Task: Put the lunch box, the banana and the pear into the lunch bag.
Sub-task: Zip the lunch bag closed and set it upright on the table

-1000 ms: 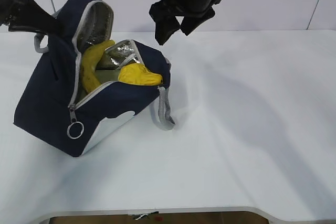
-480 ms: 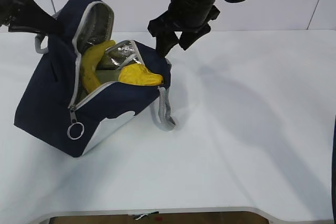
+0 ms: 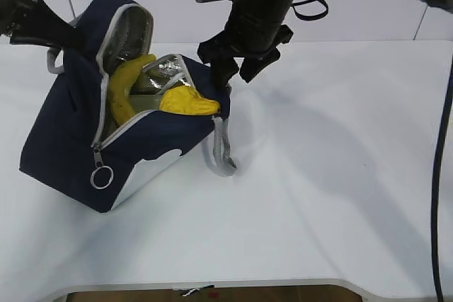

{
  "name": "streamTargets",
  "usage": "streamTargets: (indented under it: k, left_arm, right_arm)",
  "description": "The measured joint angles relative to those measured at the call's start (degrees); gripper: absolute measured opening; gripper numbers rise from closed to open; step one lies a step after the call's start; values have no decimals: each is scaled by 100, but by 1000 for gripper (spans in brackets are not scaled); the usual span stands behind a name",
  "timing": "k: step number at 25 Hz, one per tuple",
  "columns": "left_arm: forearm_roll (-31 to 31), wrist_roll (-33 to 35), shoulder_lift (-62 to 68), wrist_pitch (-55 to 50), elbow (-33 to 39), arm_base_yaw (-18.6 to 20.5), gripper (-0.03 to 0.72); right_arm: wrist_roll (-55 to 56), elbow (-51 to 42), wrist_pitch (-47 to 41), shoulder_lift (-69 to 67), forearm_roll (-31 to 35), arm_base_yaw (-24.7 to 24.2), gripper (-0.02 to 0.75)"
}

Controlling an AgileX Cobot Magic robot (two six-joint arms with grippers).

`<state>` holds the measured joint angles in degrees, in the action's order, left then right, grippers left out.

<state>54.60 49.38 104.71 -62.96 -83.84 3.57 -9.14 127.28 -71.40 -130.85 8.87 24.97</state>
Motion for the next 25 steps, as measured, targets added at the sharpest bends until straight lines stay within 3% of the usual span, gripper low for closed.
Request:
streamTargets:
  k: [9, 11, 16, 17, 22, 25]
  left_arm:
    - [-76, 0, 0, 0, 0, 0, 23]
    - [-76, 0, 0, 0, 0, 0, 23]
    - [-99, 0, 0, -25, 0, 0, 23]
    - [-99, -11, 0, -40, 0, 0, 23]
    - [-36, -361, 0, -291, -1, -37, 23]
    - [345, -465, 0, -477, -1, -168, 23]
  right_arm:
    - [77, 0, 120, -340, 420, 0, 465]
    - [85, 0, 134, -390, 453, 0, 407]
    - [63, -4, 82, -402, 475, -13, 93]
    - [51, -4, 63, -402, 475, -13, 63]
    - [15, -57, -7, 36, 372, 5, 46]
    - [12, -57, -98, 540, 203, 5, 43]
